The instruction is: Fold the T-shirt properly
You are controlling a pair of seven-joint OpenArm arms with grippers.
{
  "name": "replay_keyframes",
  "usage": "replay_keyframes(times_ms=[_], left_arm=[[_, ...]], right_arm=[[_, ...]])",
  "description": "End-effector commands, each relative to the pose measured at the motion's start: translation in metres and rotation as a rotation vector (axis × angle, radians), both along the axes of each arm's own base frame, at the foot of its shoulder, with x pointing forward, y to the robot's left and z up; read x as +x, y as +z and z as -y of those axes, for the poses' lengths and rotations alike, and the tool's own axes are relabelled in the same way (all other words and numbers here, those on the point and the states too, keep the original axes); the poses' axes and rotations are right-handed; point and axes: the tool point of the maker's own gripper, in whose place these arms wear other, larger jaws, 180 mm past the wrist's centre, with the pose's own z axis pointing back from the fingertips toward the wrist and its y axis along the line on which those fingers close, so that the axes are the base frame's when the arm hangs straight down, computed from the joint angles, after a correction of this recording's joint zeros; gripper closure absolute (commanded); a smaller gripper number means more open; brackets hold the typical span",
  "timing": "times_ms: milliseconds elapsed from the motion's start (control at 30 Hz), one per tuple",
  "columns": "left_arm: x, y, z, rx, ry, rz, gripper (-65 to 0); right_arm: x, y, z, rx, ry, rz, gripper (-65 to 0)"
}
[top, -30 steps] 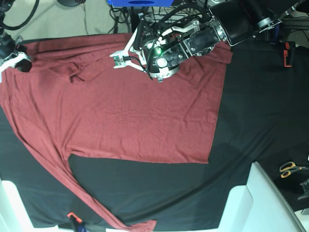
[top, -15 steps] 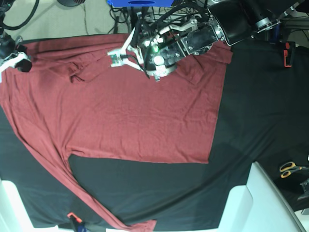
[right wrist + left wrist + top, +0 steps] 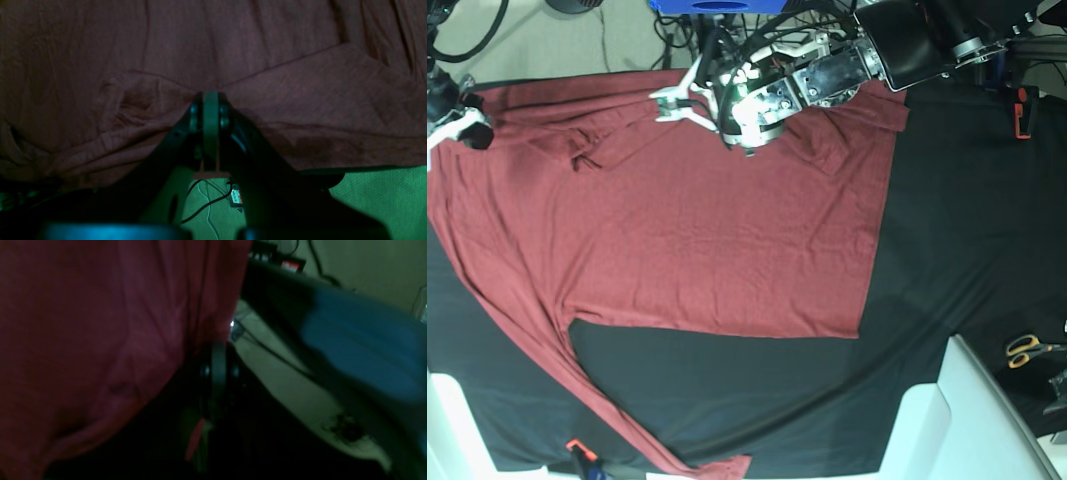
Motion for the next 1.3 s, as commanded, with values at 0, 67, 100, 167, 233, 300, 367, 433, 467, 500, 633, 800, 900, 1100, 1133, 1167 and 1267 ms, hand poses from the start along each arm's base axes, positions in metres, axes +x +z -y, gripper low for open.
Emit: replay_keyframes(times_ms=[0,67,100,167,233,300,367,433,467,500,633,800,900,1100,1133,1167,1267], left_arm=[[0.007,0.006,0.011,-0.043,0.005,0.016,0.0],[0.007,0.005,0.012,-0.054,0.009,0.018,0.0],[0.007,0.005,0.011,-0.054,0.009,0.018,0.0],[0.008,0.006,0.013,-0.059,0.011,0.022,0.0],[0.009,0.007,0.014,-0.062,0.01,0.024,0.0],[0.015,0.008,0.013,-0.058,0.011,0.036,0.0],[0.02,0.008,0.012,-0.056,0.012,0.045,0.0],[0.025,0.009,0.011,-0.054,0.012,0.056,0.0],[0.029,0.01,0.01,-0.053,0.012,0.063,0.0],[0.031,0.011,0.01,-0.053,0.012,0.068,0.0],[0.037,0.013,0.011,-0.053,0.012,0.08,0.0],[0.05,0.006,0.004,-0.032,0.033,0.091,0.0],[0.058,0.002,0.002,-0.034,0.045,0.102,0.0],[0.092,0.012,-0.006,-0.055,0.16,0.139,0.0],[0.095,0.014,-0.007,-0.059,0.173,0.143,0.0],[0.097,0.014,-0.007,-0.06,0.177,0.146,0.0],[0.096,0.014,-0.007,-0.058,0.17,0.143,0.0]], right_arm=[[0.007,0.01,0.006,-0.013,-0.001,0.041,-0.5],[0.007,0.01,0.006,-0.013,-0.001,0.041,-0.5],[0.007,0.01,0.006,-0.013,-0.001,0.041,-0.5],[0.007,0.01,0.006,-0.013,-0.001,0.041,-0.5],[0.008,0.01,0.006,-0.013,-0.001,0.042,-0.5],[0.008,0.01,0.006,-0.013,-0.001,0.042,-0.5],[0.008,0.01,0.006,-0.013,-0.001,0.042,-0.5],[0.008,0.01,0.007,-0.014,-0.001,0.042,-0.5],[0.008,0.01,0.007,-0.014,-0.001,0.042,-0.5],[0.008,0.01,0.007,-0.014,-0.001,0.042,-0.5],[0.008,0.01,0.007,-0.014,-0.001,0.042,-0.5],[0.008,0.01,0.007,-0.014,-0.001,0.042,-0.5],[0.008,0.01,0.007,-0.014,-0.001,0.042,-0.5],[0.011,0.012,0.007,-0.016,0.0,0.048,-0.5],[0.012,0.012,0.007,-0.016,0.0,0.051,-0.5],[0.012,0.012,0.007,-0.016,0.0,0.051,-0.5],[0.016,0.013,0.007,-0.016,0.0,0.059,-0.5]])
